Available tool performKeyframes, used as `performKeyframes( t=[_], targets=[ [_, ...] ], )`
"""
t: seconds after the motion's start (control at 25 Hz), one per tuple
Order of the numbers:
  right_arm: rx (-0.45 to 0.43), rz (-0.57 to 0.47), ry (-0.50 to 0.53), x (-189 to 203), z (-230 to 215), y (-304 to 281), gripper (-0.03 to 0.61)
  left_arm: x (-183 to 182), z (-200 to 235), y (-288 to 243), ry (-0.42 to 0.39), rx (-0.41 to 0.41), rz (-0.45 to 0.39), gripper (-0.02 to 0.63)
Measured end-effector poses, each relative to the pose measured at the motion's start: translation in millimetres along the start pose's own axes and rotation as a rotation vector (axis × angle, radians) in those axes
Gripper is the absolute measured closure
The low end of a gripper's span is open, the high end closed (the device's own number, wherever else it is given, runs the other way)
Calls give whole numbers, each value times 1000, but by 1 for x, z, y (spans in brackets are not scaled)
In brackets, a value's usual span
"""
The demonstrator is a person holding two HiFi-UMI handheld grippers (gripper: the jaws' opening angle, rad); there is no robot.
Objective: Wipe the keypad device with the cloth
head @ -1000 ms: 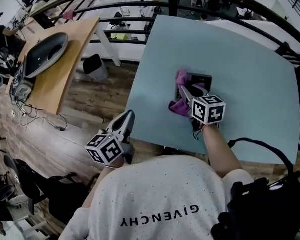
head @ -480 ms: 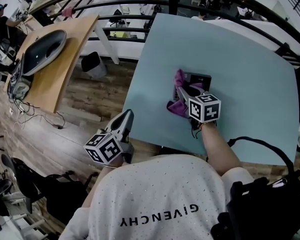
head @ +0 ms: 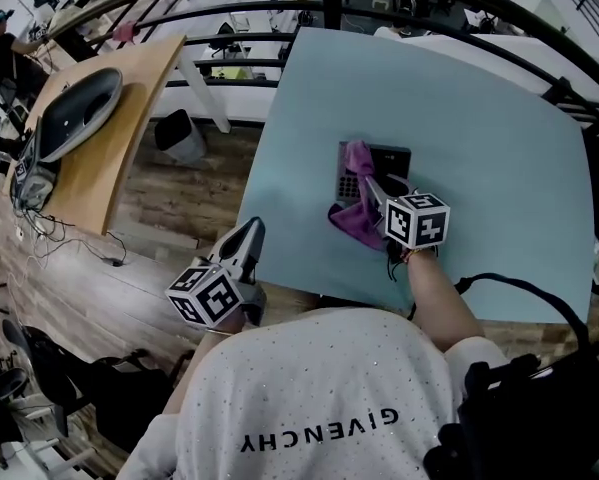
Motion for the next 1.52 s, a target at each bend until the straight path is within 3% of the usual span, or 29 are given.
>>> performKeyframes(
  t=[0.72,0.96,1.08,1.16,1.28,1.4,1.52],
  targets=[
    [75,-29,-138,24,-74,49,517,-3,-34,-94,-27,115,121,614],
    [126,-1,-194,31,-101,57,518,-4,-35,-112,-21,108,157,614],
    [157,-47,-216,24,-106,64,529,-8,-29,-115,-17,95,156,614],
    [125,-125,-186,10,-93,71,529,-8,-22,-115,-16,86,160,614],
    [-26,-210,-118,-12,-49,68,532,-10,-12,-114,-16,80,161,614],
    [-133,-159,-67,-16,-4,43,532,-15,-10,-115,-19,105,159,614],
    [-140,-73,-14,-10,29,17,532,-15,-10,-111,-26,133,174,614]
  ],
)
Point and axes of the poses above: the fingertips, and each gripper's own axes: y backward along the fingers, z to its left, x out of its underside, the point moved 3 cm from there along y, backward along the fingers, and after that the axes turned 11 degrees about z, right-handed, at the moved point
